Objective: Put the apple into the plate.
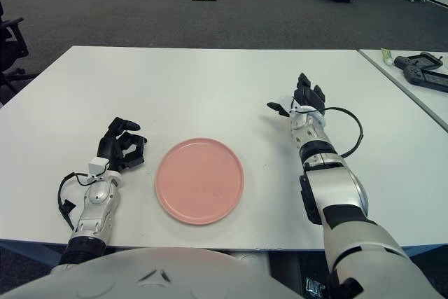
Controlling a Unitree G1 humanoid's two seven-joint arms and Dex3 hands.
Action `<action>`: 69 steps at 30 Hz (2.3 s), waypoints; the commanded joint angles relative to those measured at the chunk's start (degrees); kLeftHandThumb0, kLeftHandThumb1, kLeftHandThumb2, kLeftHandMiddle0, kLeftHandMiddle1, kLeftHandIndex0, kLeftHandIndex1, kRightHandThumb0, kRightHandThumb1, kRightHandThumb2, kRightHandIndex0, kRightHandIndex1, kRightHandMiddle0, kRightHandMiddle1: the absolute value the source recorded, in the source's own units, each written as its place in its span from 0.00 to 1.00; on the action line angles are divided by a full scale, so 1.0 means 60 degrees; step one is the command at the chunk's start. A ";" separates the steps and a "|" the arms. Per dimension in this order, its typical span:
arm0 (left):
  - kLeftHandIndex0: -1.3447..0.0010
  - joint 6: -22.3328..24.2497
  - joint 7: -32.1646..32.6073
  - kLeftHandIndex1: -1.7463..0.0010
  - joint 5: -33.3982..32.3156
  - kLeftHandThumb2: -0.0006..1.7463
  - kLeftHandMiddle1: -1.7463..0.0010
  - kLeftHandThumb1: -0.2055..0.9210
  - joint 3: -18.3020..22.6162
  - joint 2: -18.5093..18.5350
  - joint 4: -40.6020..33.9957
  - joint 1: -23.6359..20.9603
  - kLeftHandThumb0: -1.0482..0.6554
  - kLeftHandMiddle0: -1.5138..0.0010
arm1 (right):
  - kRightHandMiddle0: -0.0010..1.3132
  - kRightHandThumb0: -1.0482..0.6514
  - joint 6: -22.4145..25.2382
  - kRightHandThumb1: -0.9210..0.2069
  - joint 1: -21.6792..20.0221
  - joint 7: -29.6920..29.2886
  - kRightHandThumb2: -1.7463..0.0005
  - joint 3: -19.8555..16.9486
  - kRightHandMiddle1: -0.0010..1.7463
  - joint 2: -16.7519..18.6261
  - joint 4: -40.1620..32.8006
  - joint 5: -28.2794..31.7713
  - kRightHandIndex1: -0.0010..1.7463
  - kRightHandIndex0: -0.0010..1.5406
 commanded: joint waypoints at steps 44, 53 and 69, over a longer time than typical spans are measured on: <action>0.69 0.0475 -0.0001 0.00 0.0031 0.64 0.18 0.54 0.0074 0.0096 0.0340 0.0269 0.61 0.57 | 0.00 0.15 0.5451 0.17 0.0247 0.0963 0.72 0.0980 0.03 0.0561 -0.0306 -0.0084 0.00 0.00; 0.69 0.0506 -0.0003 0.00 -0.0052 0.64 0.19 0.55 0.0113 0.0058 0.0294 0.0292 0.61 0.57 | 0.00 0.20 0.5300 0.21 0.0658 0.0755 0.65 0.0617 0.10 0.0536 -0.0292 0.0113 0.00 0.00; 0.68 0.0379 -0.0133 0.00 -0.0164 0.65 0.18 0.53 0.0146 0.0121 0.0253 0.0368 0.61 0.56 | 0.00 0.25 0.4556 0.23 0.1465 0.0258 0.58 0.0113 0.15 0.0499 0.0001 0.0243 0.00 0.00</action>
